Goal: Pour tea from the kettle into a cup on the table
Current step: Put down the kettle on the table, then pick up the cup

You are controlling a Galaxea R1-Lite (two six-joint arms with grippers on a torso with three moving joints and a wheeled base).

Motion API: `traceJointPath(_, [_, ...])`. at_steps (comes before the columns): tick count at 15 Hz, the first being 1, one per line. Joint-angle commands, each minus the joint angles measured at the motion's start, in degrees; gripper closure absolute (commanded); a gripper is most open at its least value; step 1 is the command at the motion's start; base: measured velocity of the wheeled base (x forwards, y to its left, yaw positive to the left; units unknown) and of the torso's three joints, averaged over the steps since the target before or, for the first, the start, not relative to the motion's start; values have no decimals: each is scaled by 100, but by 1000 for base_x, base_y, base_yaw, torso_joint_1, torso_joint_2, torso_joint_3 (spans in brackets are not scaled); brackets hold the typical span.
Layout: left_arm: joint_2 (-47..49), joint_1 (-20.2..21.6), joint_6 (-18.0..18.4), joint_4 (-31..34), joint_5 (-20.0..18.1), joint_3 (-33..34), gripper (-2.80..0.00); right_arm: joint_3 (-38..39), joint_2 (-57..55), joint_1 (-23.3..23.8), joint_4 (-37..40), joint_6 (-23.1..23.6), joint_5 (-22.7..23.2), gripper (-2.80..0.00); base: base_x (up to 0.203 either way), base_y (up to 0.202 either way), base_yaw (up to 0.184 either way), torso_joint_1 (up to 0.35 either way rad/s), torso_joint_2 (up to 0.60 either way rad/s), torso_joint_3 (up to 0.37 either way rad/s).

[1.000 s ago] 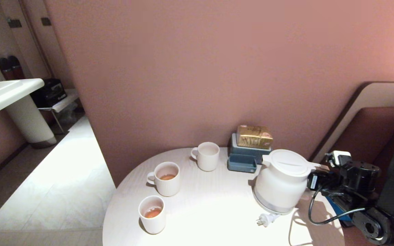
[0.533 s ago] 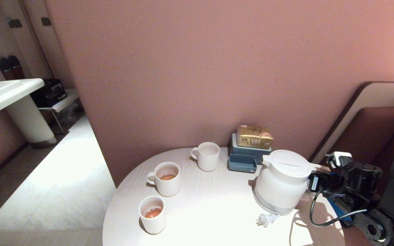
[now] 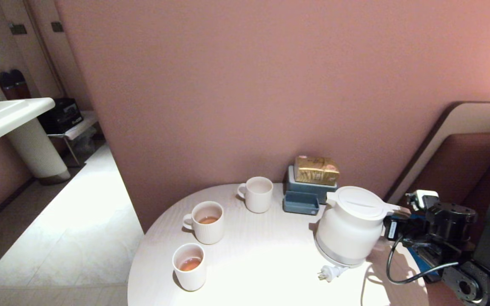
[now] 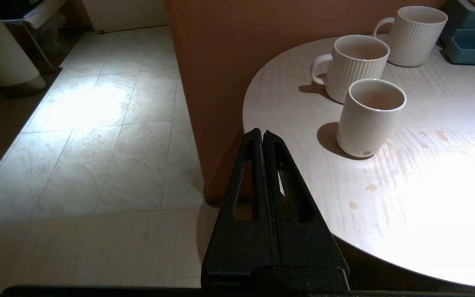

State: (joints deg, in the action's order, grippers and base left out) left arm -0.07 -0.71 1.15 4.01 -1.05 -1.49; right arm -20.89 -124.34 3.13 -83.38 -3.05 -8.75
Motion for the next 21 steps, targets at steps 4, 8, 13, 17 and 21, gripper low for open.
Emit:
traceJointPath(4, [7, 0, 0, 3, -1, -1, 0, 241, 45, -4, -39, 13, -4, -280, 0, 0, 0, 0, 0, 0])
traceJointPath(8, [7, 0, 0, 3, -1, -1, 0, 708, 364, -6, -55, 76, 4, -280, 0, 0, 0, 0, 0, 0])
traceJointPath(13, [7, 0, 0, 3, -1, 7, 0, 1226, 1012, -13, -37, 177, 17, -280, 0, 0, 0, 0, 0, 0])
traceJointPath(17, [7, 0, 0, 3, -1, 6, 0, 1670, 2404, -14, 356, 378, 37, -280, 0, 0, 0, 0, 0, 0])
traceJointPath(21, [7, 0, 0, 3, -1, -1, 0, 1530, 4332, -21, 2355, 433, 173, -280, 0, 0, 0, 0, 0, 0])
